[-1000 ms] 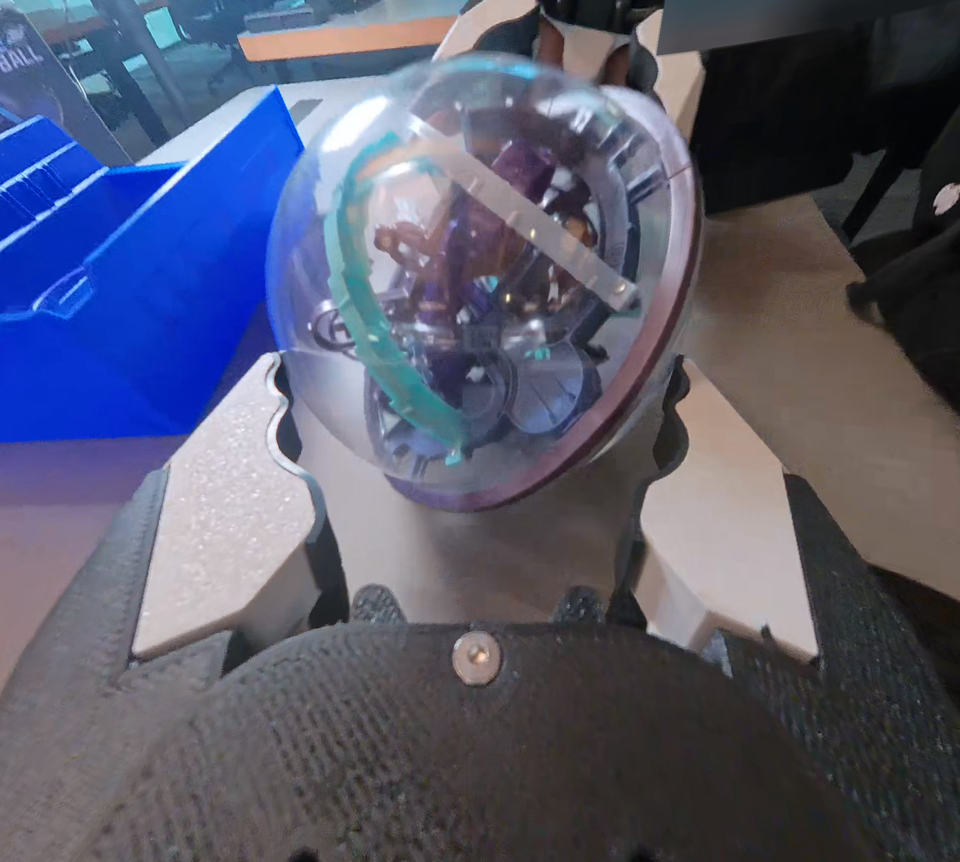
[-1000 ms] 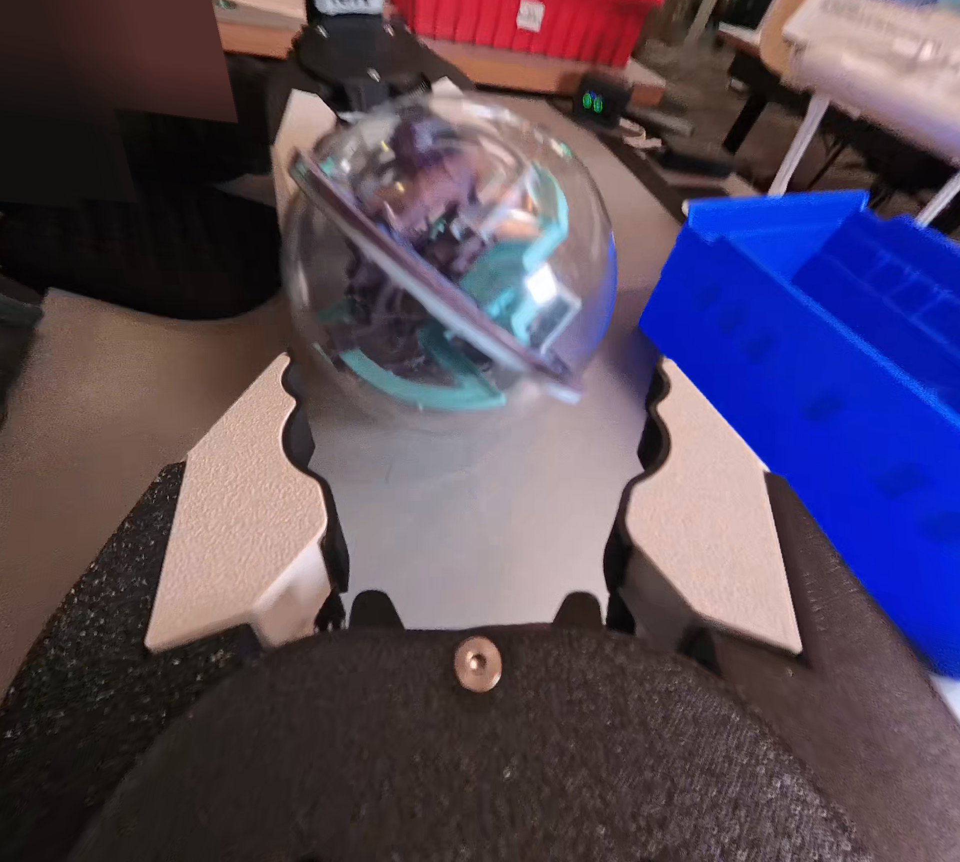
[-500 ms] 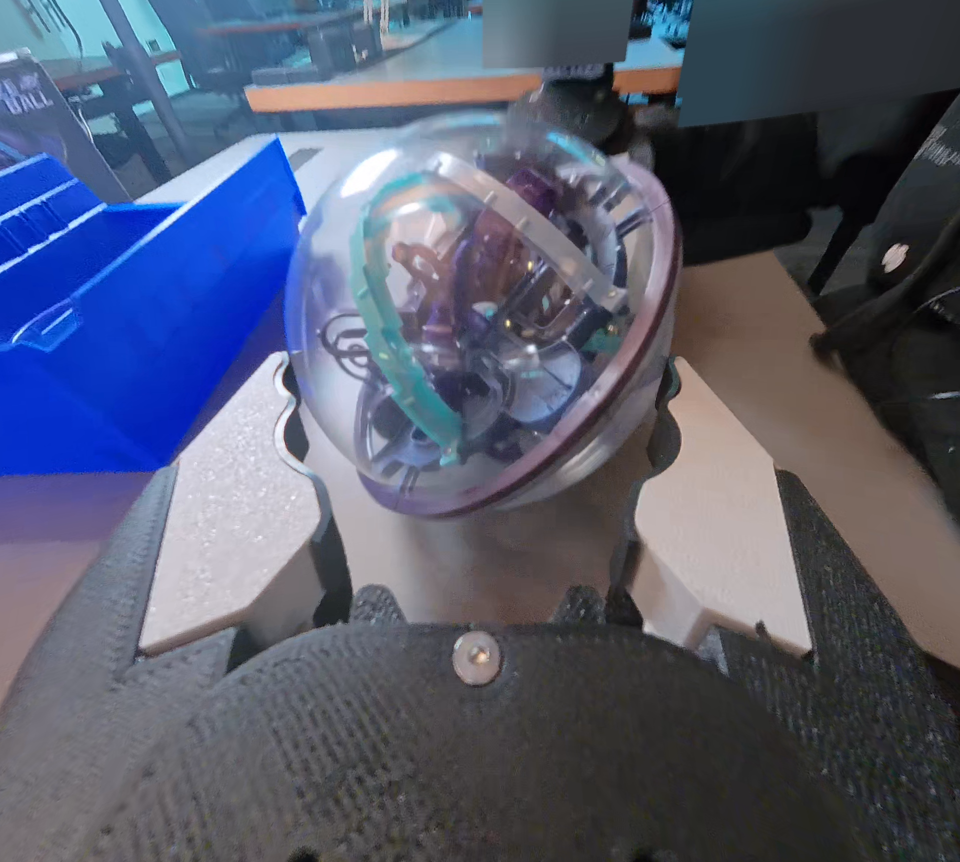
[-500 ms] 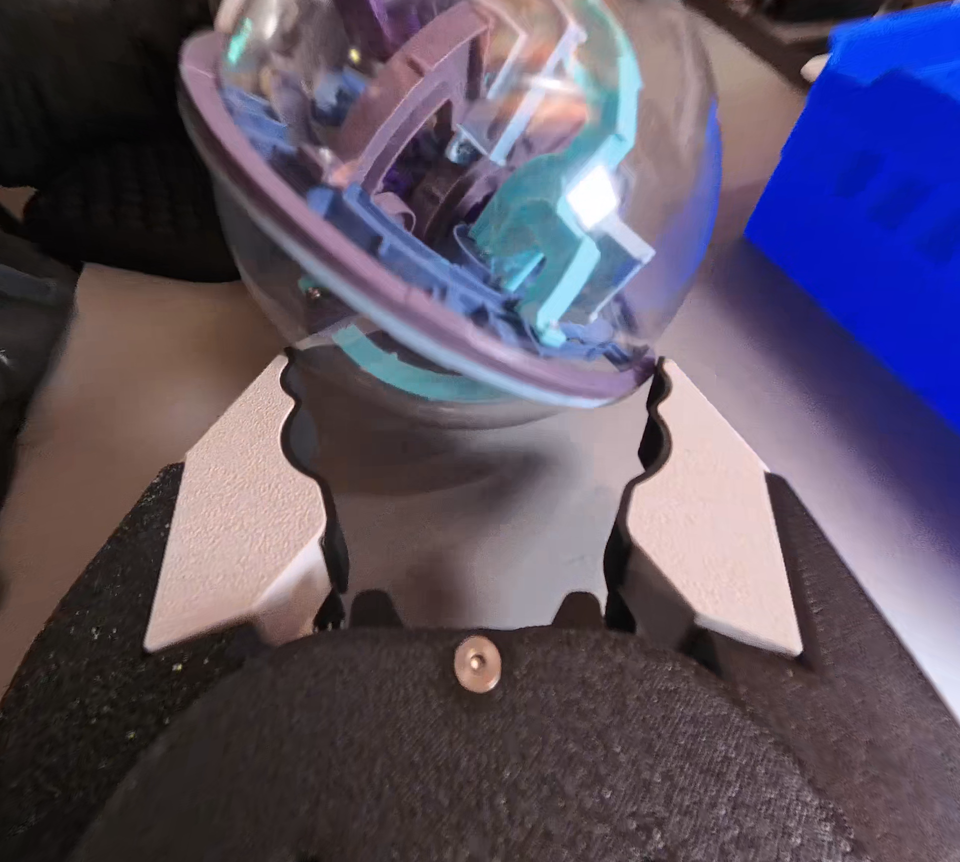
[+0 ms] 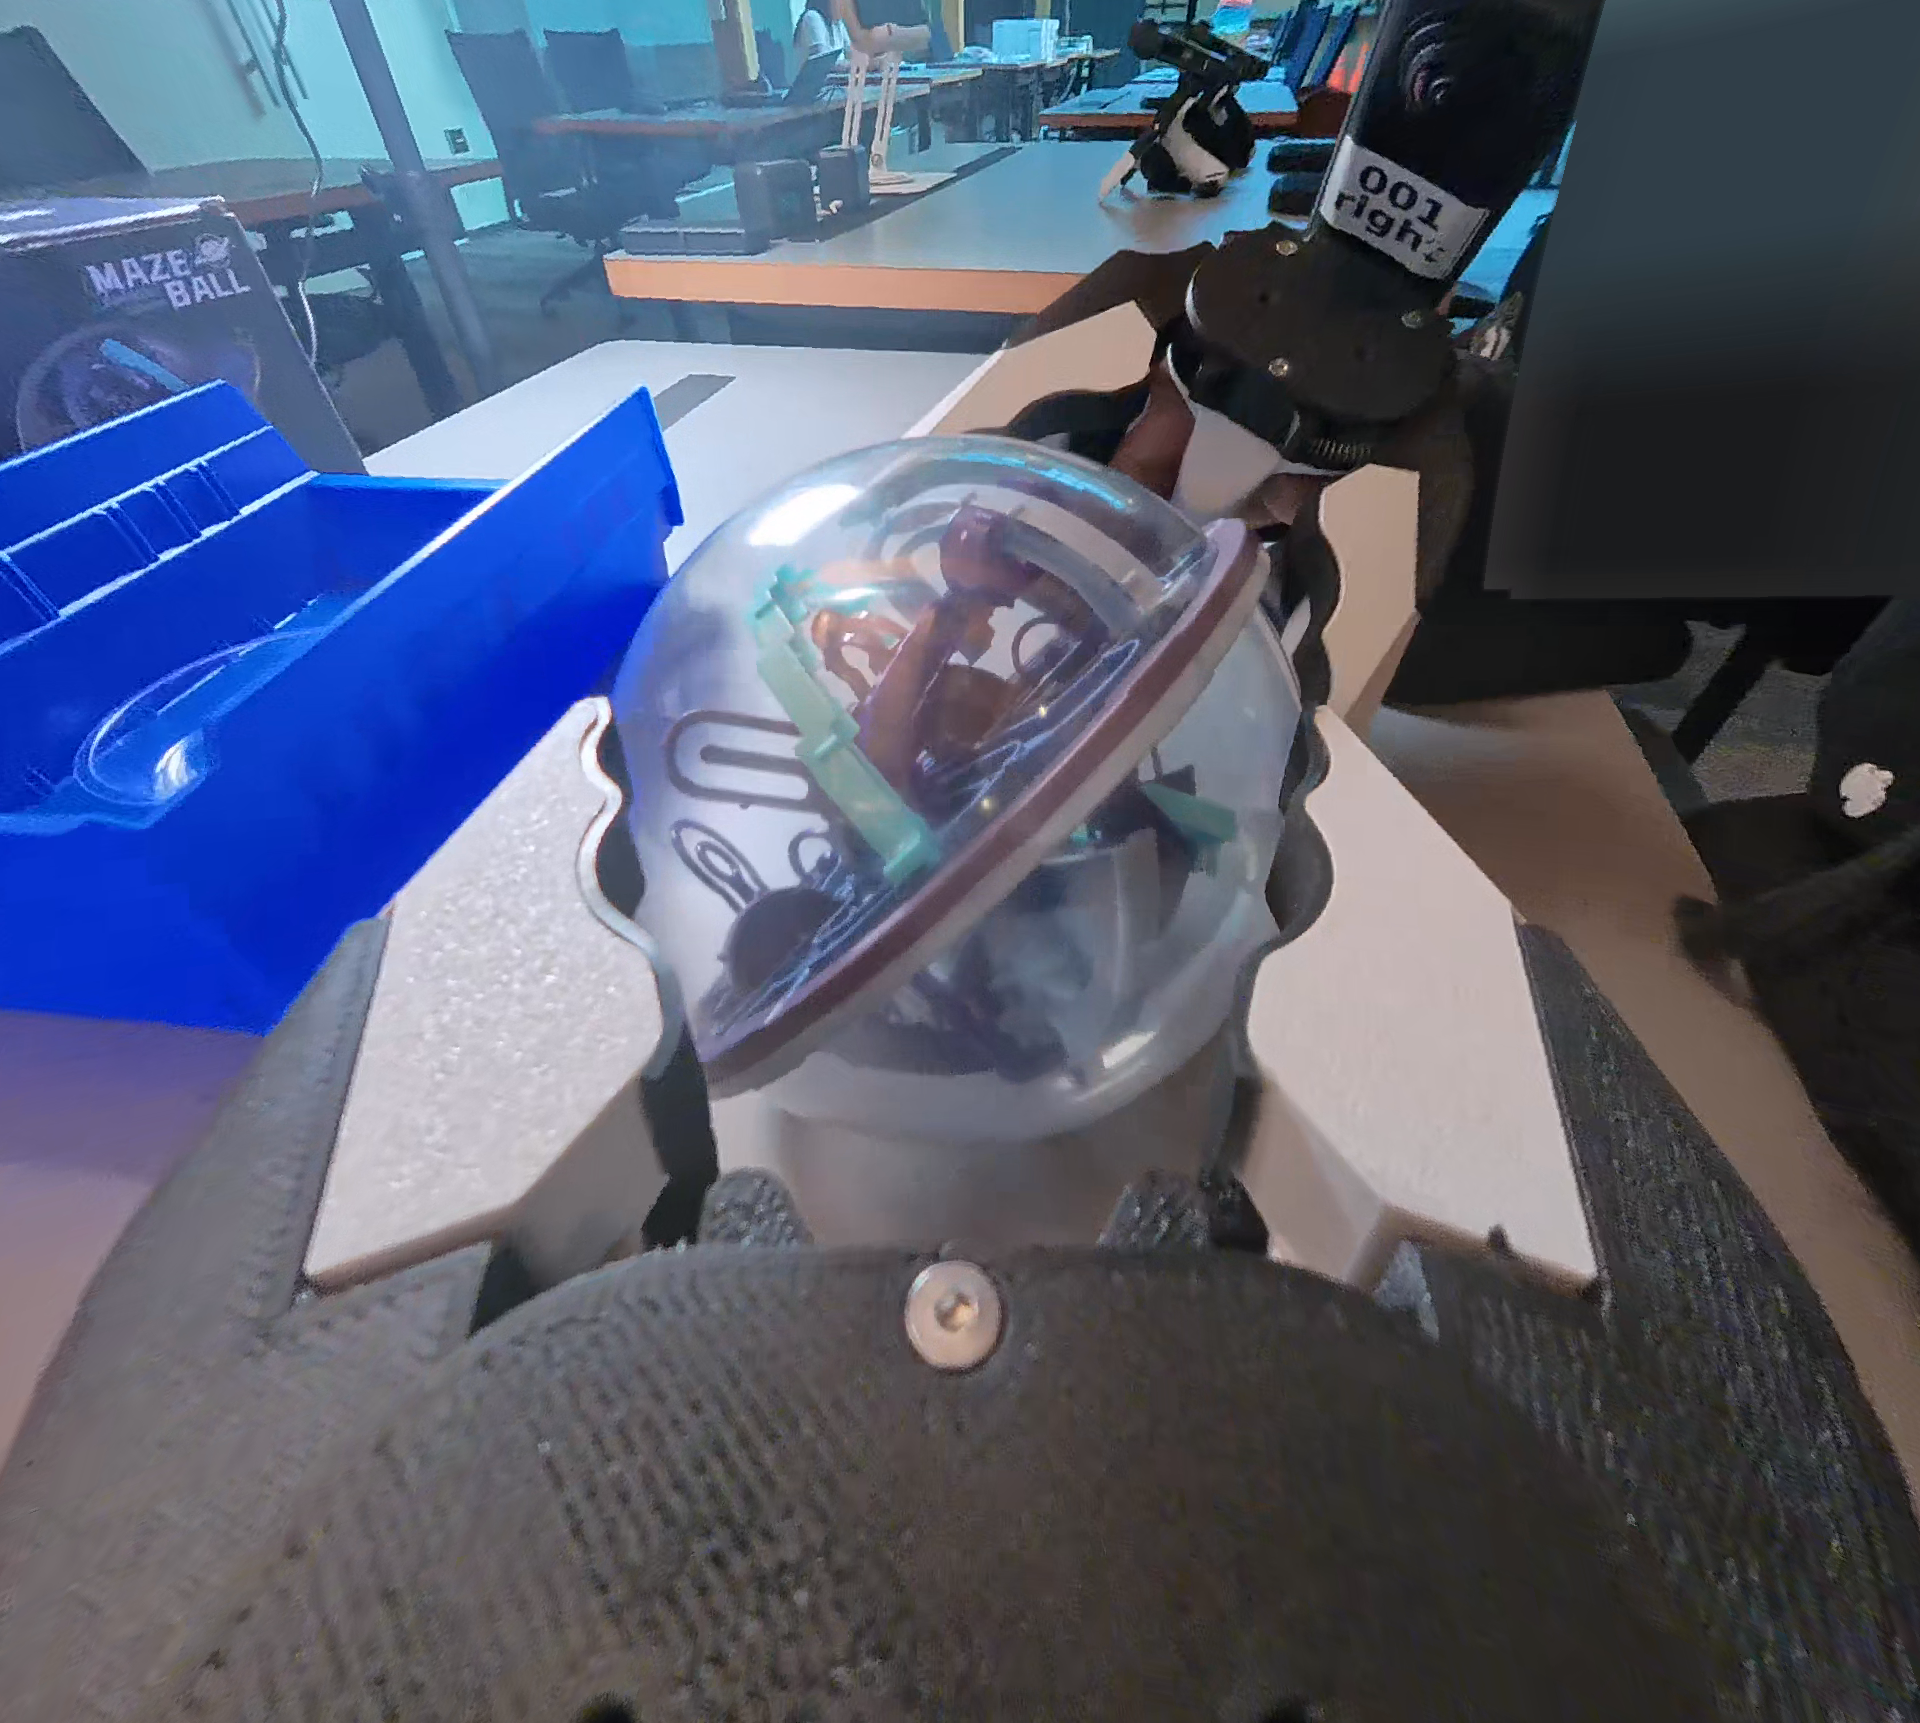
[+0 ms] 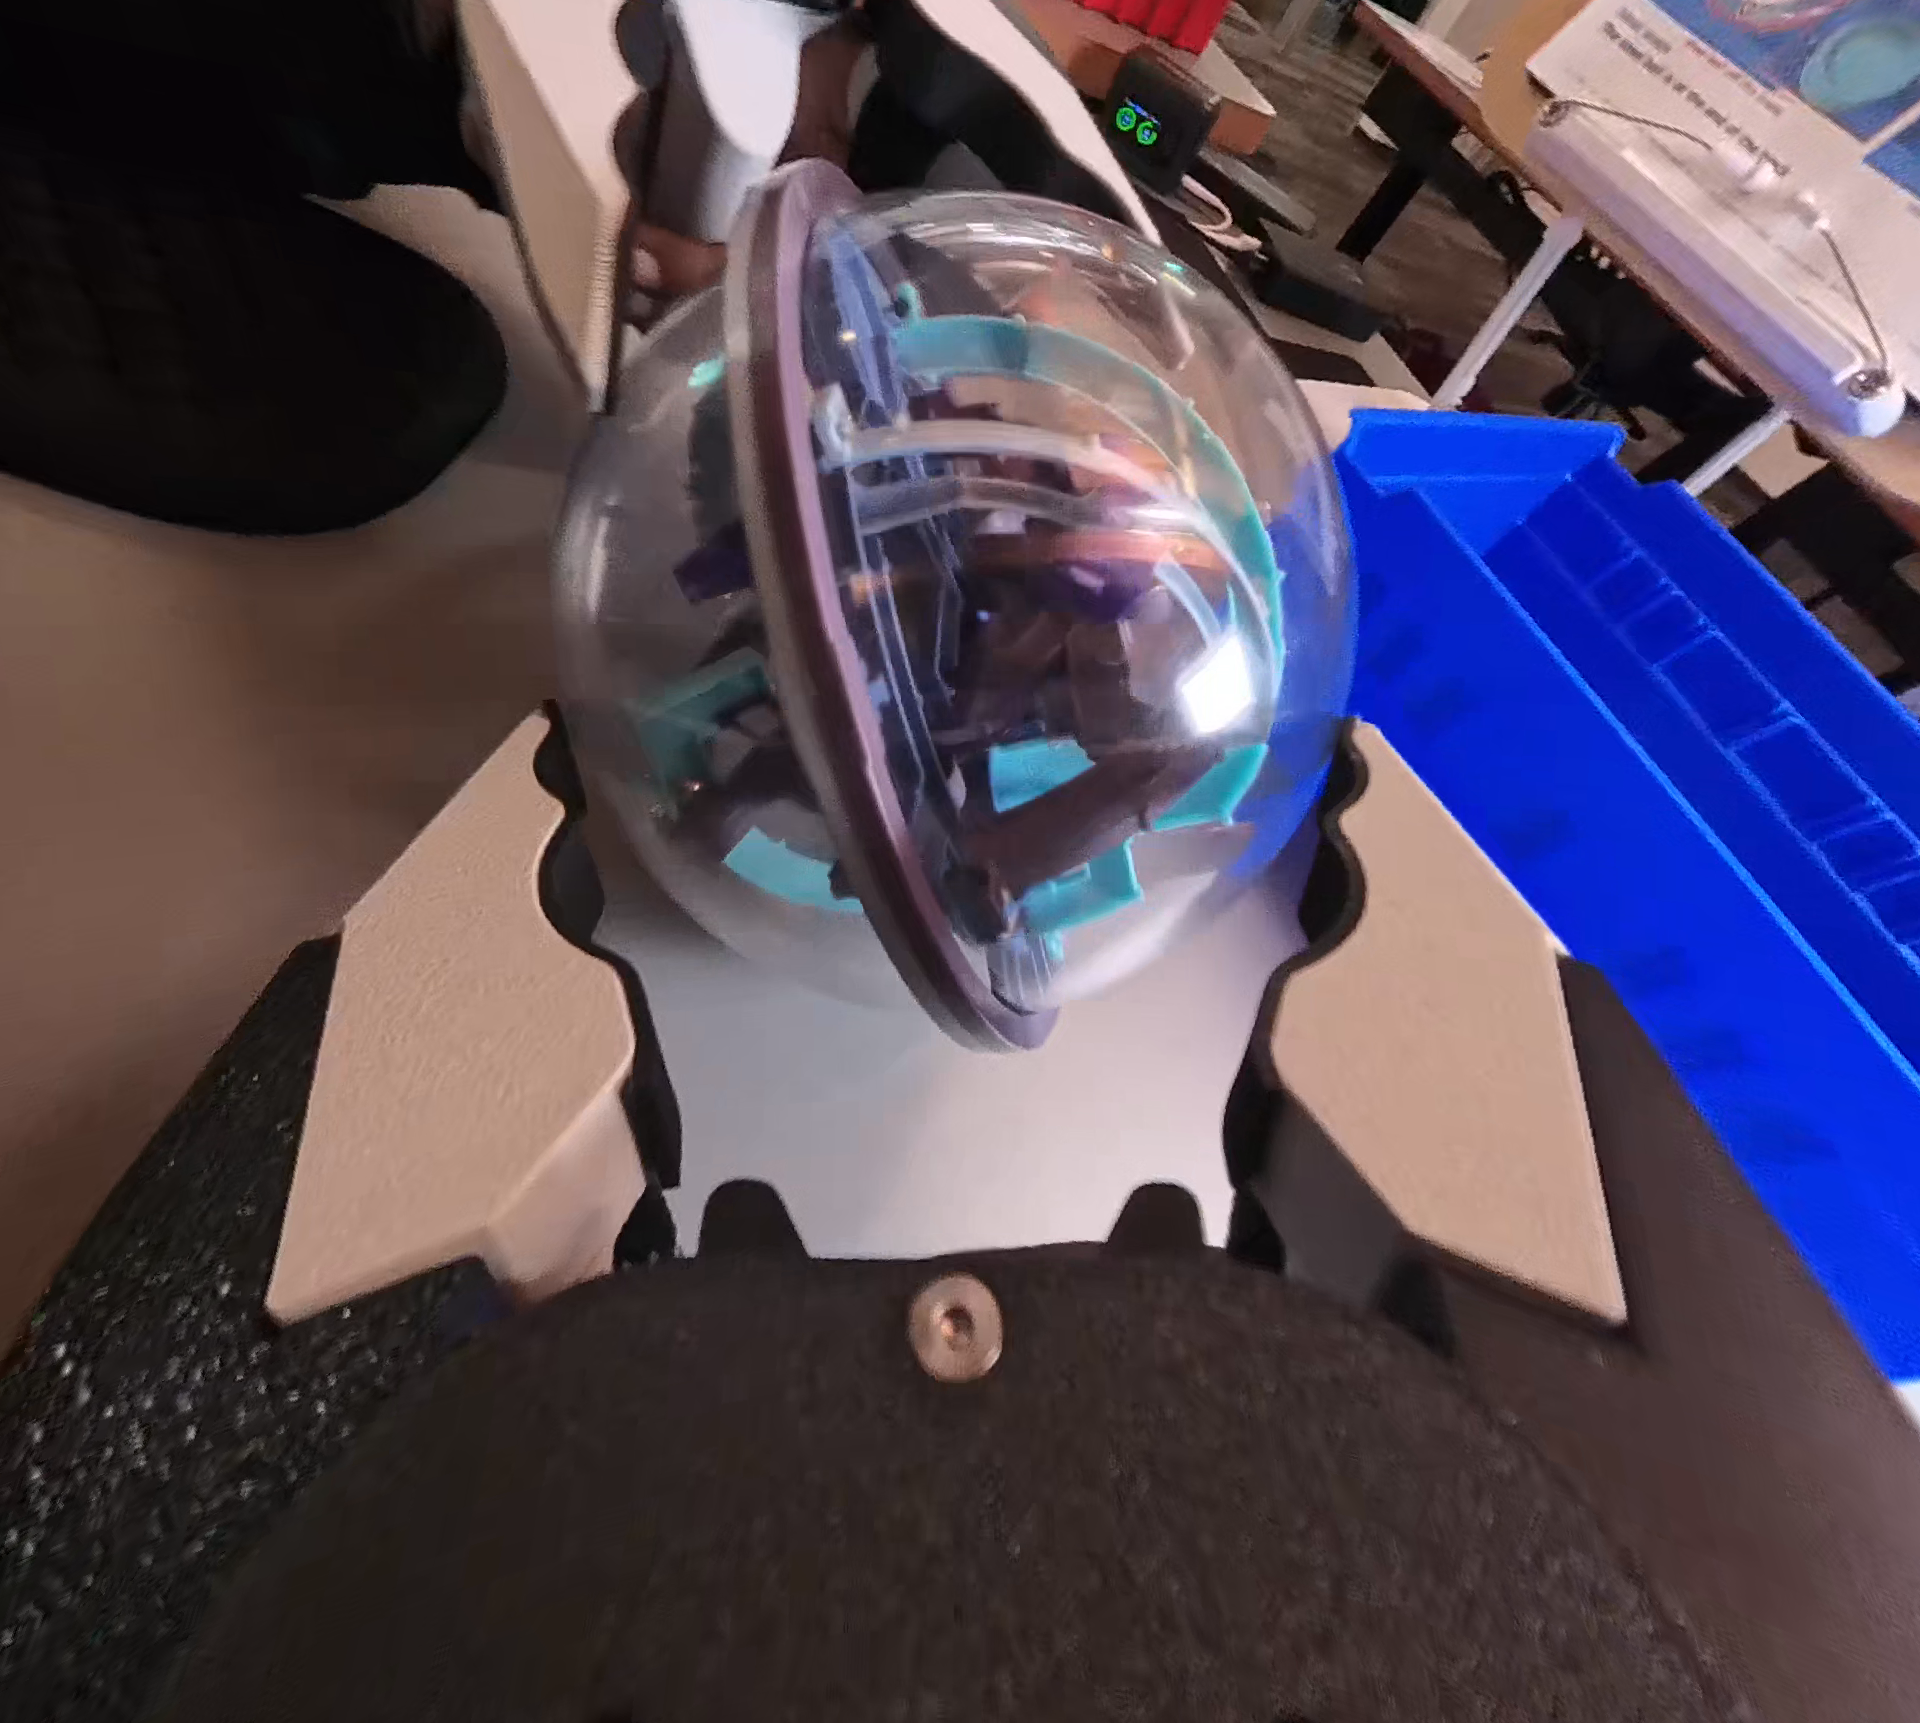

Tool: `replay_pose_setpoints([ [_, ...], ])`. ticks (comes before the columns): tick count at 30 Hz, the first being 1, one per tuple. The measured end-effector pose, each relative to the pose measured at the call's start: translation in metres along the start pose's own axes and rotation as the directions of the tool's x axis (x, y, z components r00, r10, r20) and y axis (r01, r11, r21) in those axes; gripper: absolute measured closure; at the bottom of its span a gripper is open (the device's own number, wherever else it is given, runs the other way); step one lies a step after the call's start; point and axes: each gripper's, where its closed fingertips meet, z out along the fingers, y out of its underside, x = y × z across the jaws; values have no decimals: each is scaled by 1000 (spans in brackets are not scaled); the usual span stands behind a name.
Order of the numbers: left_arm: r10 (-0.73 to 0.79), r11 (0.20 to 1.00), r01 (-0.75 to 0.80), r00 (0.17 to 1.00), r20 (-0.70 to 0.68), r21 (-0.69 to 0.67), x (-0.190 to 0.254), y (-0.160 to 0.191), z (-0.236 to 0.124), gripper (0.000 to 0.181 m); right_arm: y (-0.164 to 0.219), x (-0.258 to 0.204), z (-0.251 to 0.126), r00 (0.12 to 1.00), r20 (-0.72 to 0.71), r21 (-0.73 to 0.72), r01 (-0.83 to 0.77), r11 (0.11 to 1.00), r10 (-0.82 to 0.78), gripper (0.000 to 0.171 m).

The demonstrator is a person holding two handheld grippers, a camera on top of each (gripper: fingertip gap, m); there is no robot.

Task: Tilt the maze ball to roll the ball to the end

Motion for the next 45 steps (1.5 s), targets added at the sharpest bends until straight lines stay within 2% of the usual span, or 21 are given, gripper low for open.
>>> replay_pose_setpoints([
  [4, 74, 997, -74, 997, -21, 3, 8, -3, 2, 53, 13, 3, -2, 986, 90, 13, -145, 989, 144, 35],
  [6, 52, 998, -51, 998, -39, 31, 5, -4, -5, 50, 19, 5, -4, 963, 140, 25, -238, 971, 232, 35],
  [9, -8, 1000, 6, 999, -54, -29, -5, 18, -12, 39, 22, 11, -5, 925, 186, 44, -345, 938, 331, 36],
  [11, -7, 998, 5, 999, -36, -65, -9, 33, -8, 37, 20, 13, -5, 896, 208, 51, -411, 910, 392, 38],
  [13, 14, 996, -15, 1000, -17, -83, -9, 38, 0, 41, 16, 9, -3, 866, 241, 55, -462, 885, 437, 39],
  [15, 0, 997, -3, 999, -45, -76, -4, 37, 5, 36, 11, 4, -1, 849, 261, 56, -487, 871, 458, 37],
  [22, -168, 985, 160, 977, -135, -64, -3, 40, -5, 35, 12, -6, 2, 899, 224, 42, -395, 918, 377, 40],
  [27, -220, 975, 212, 962, -165, -62, -2, 41, -9, 36, 14, -8, 5, 920, 191, 28, -353, 935, 341, 44],
  [41, -236, 971, 230, 959, -158, -58, -1, 37, -12, 36, 17, -13, 8, 909, 208, 13, -371, 929, 360, 44],
  [45, -197, 980, 193, 970, -144, -43, 0, 33, -13, 36, 21, -17, 10, 912, 213, -4, -359, 933, 351, 43],
])
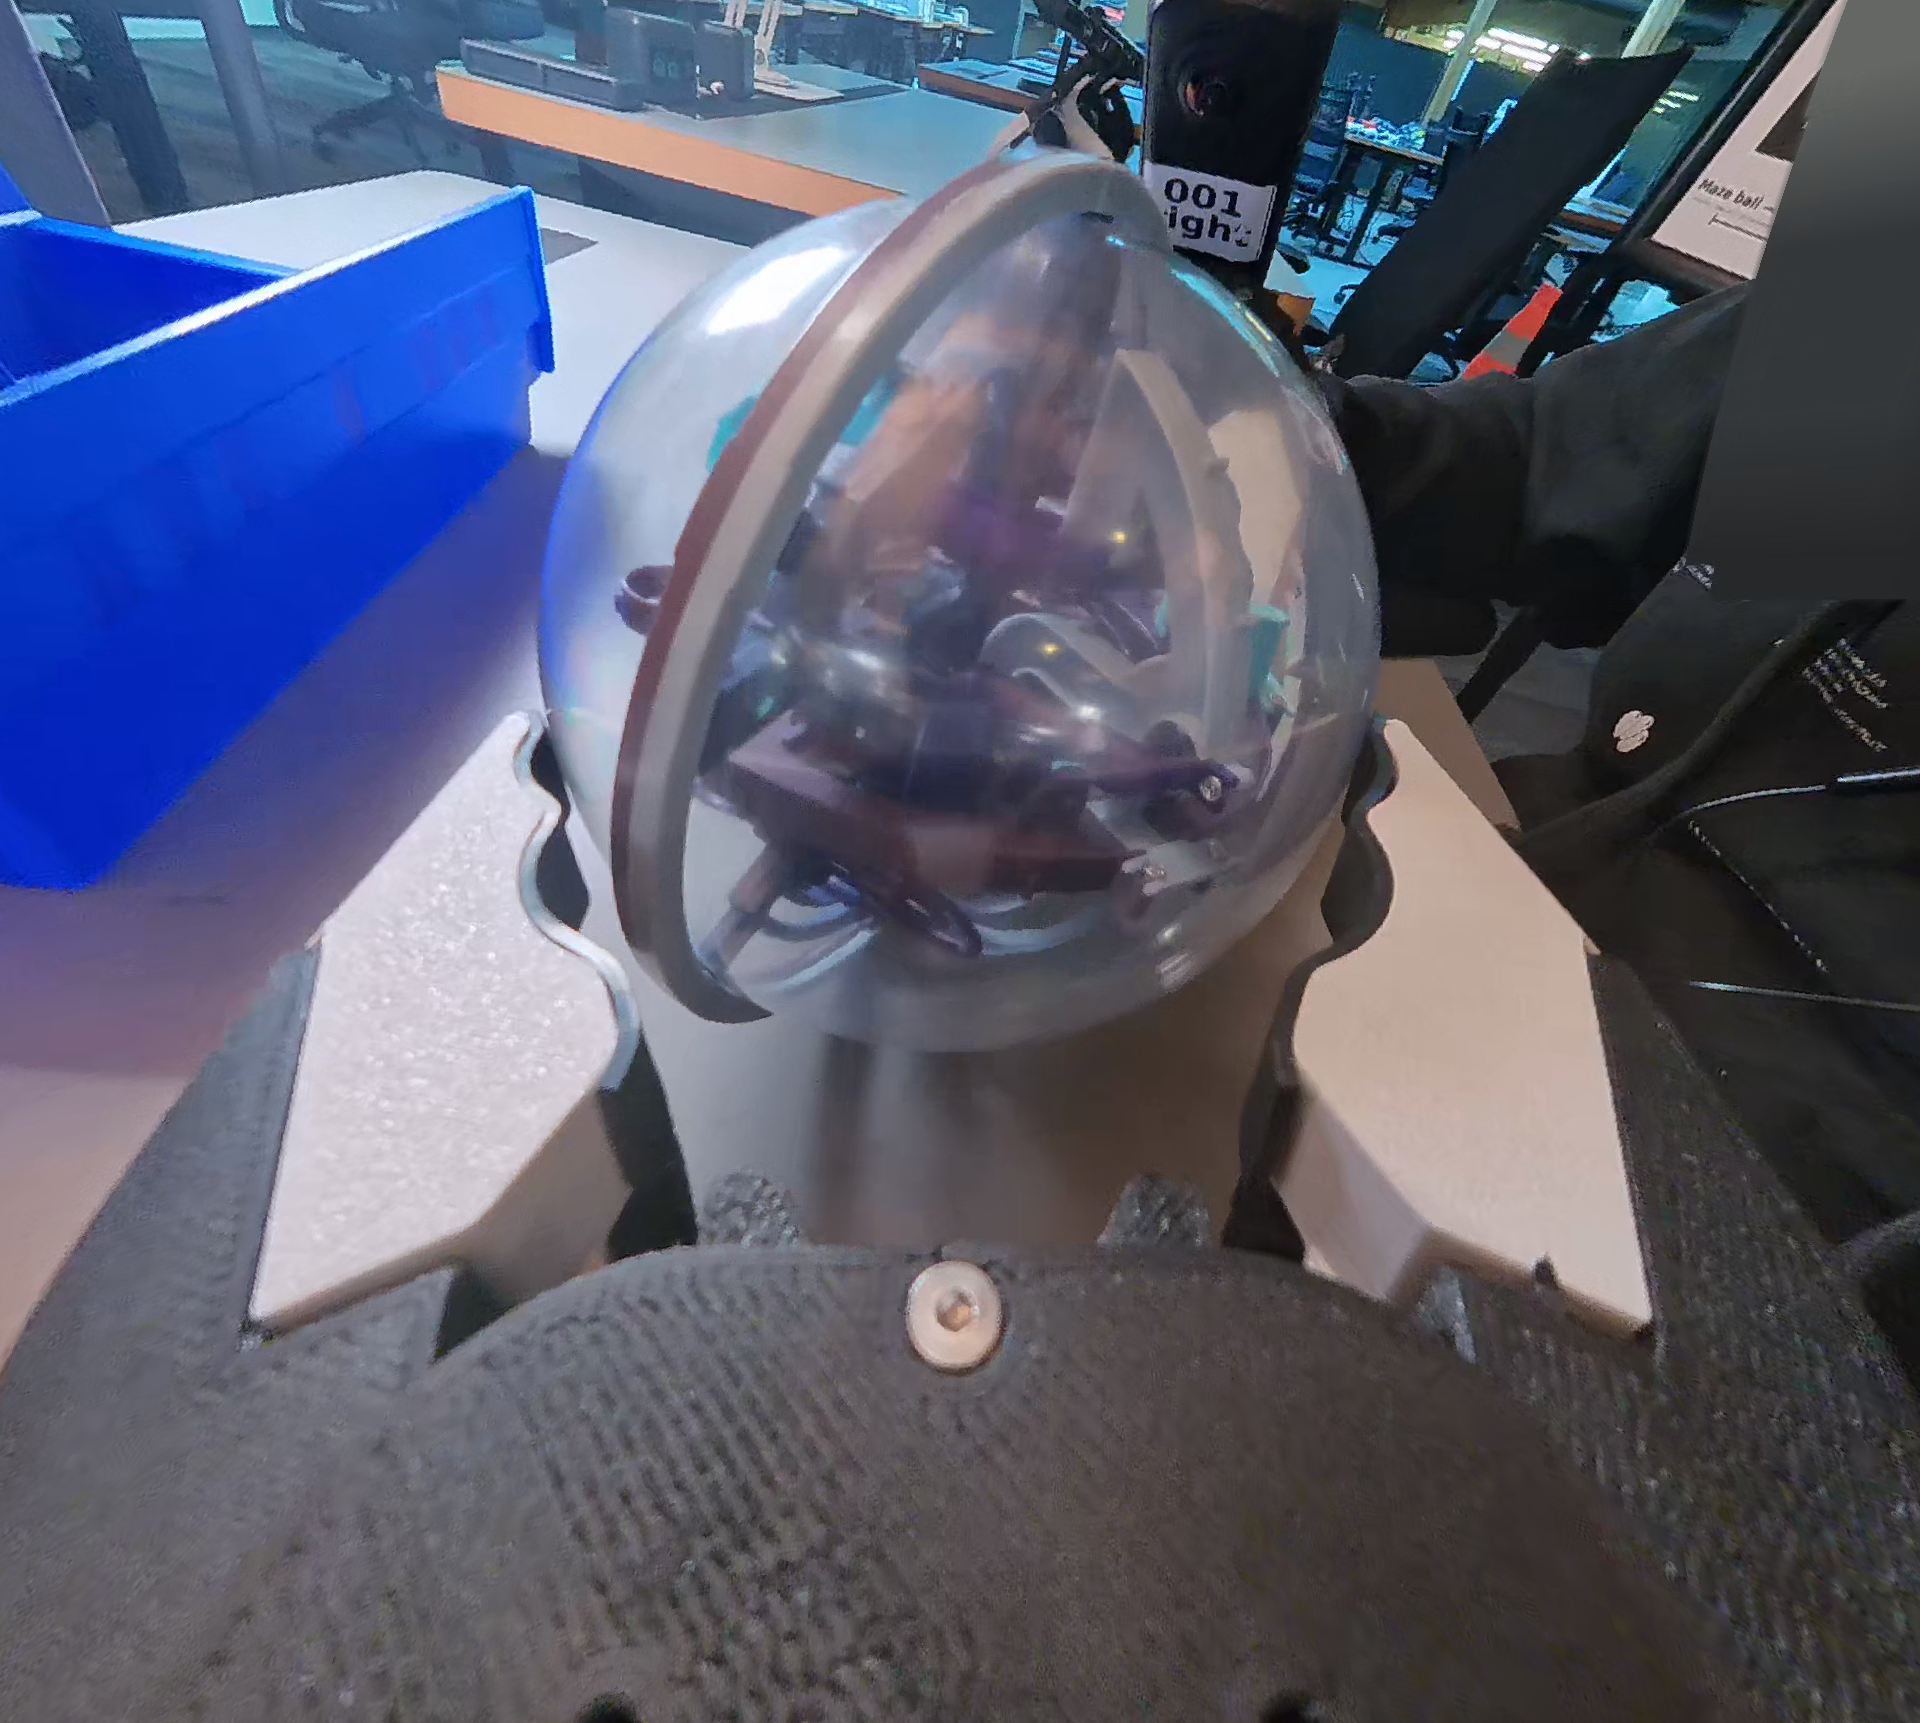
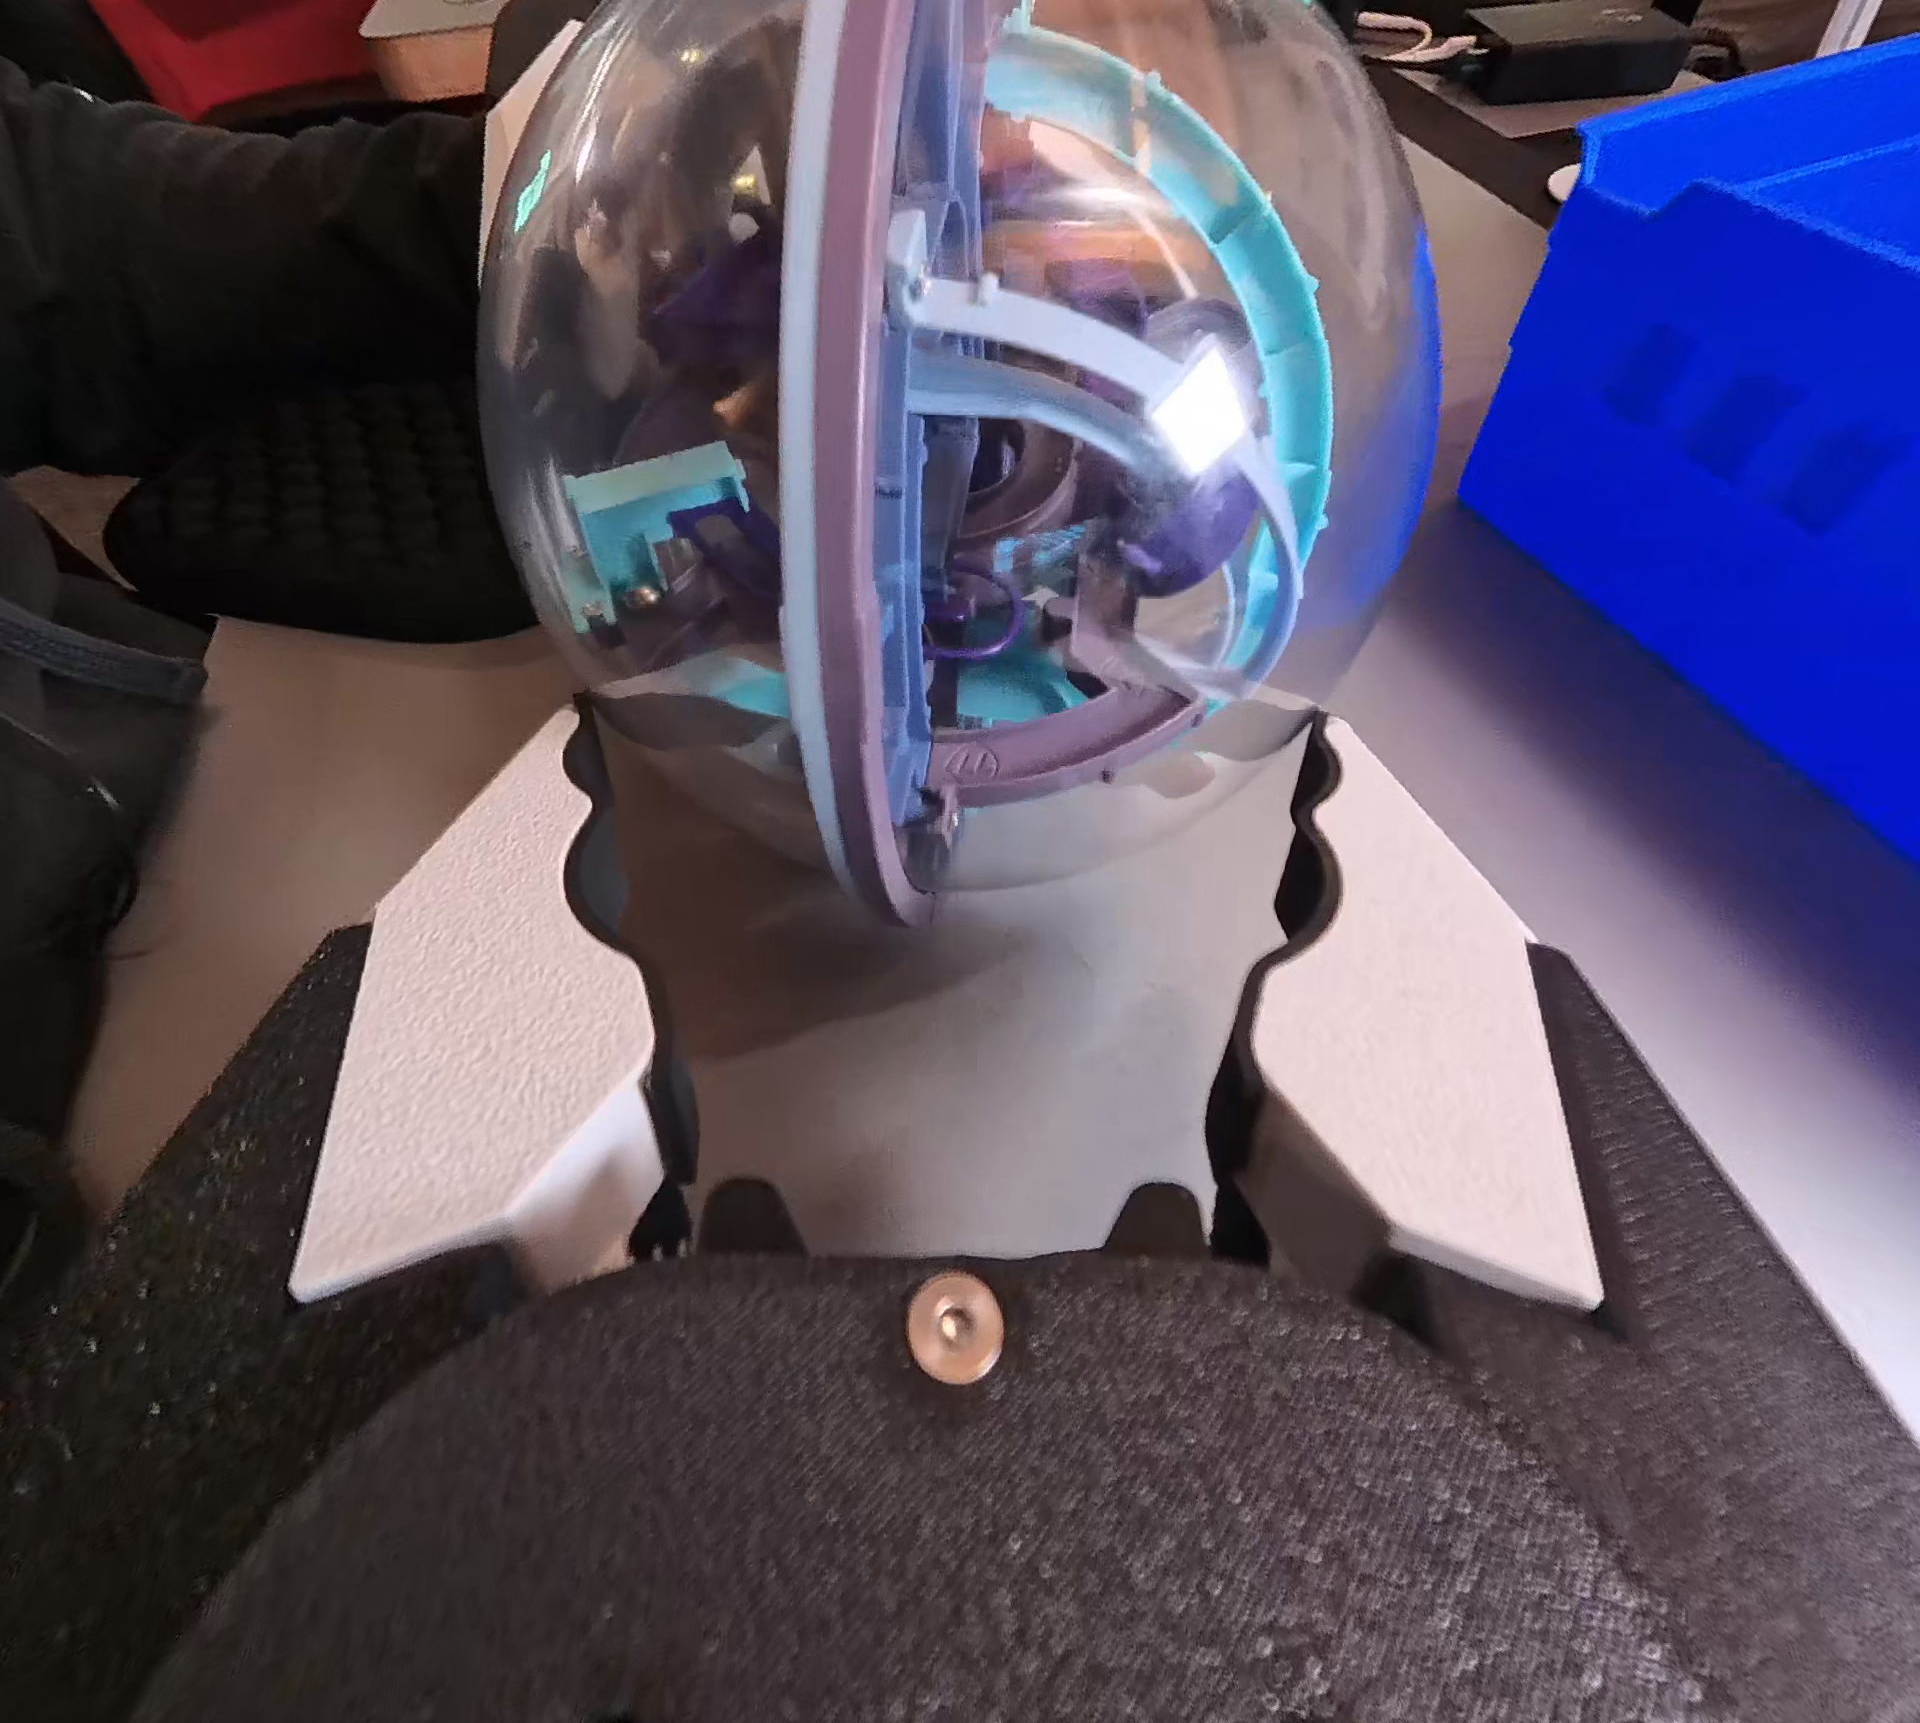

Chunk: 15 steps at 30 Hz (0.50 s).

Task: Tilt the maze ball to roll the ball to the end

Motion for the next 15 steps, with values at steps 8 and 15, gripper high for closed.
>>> replay_pose_setpoints([
  [8, -55, 998, 55, 998, -23, 8, 0, 1, -2, 37, -2, -2, 0, 1000, 13, 8, -28, 1000, 28, 44],
  [15, -199, 980, 199, 977, -71, -8, -1, 5, -2, 37, -8, -2, -4, 996, 30, 27, -83, 996, 82, 45],
])
